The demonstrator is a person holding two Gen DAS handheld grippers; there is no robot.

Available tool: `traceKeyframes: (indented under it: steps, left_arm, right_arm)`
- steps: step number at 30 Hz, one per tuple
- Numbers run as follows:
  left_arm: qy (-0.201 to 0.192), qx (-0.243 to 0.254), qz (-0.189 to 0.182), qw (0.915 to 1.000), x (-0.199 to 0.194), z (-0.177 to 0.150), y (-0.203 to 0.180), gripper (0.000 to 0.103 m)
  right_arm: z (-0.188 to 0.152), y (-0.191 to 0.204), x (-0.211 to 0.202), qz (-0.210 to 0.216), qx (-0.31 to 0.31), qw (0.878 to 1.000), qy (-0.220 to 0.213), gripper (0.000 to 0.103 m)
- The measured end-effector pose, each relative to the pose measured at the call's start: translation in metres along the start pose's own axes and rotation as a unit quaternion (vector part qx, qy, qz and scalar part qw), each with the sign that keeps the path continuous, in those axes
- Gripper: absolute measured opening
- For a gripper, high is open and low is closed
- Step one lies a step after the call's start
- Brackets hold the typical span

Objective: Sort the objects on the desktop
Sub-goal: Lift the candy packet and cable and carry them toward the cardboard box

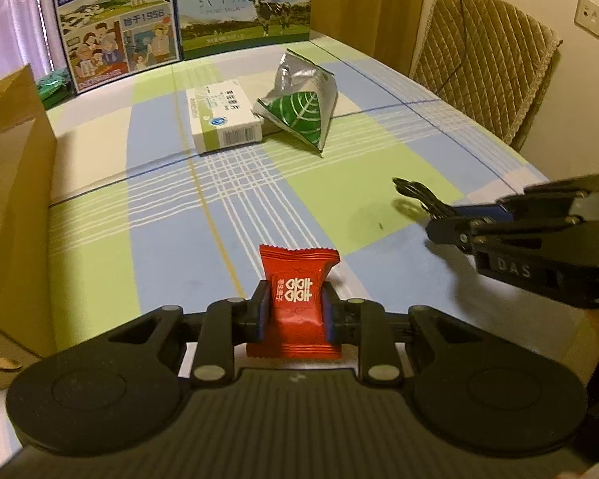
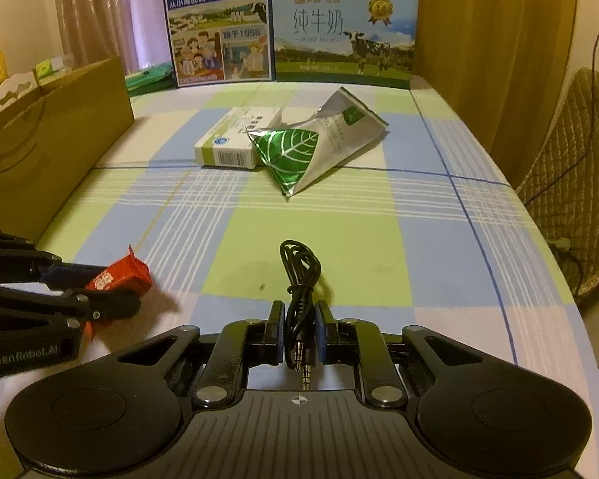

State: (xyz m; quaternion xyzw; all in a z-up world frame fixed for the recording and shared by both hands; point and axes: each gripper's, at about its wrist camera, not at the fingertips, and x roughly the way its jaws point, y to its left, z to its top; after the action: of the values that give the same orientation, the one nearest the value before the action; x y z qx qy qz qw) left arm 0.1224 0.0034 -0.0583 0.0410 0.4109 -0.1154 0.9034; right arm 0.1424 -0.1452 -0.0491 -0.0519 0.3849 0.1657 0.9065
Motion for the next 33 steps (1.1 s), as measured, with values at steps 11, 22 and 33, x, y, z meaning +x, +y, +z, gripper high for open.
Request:
traceKeyframes:
  steps: [11,22,33]
  left_arm:
    - [-0.035,-0.018,0.017,0.9991,-0.050,0.013,0.005,0.021]
    - [-0.065,-0.038,0.051,0.9959,-0.109,0.014,0.020,0.021]
    - [-0.082,-0.061,0.082,0.9914,-0.149,0.001,0.046,0.021]
  right_arm:
    - [0.007,0.016,-0.049,0.008,0.011,1.000,-0.022,0.012]
    - [0.032,0.057,-0.087,0.038,-0.014,0.997,-0.067,0.012]
    - [0.043,0.094,-0.098,0.064,-0.044,0.993,-0.083,0.012]
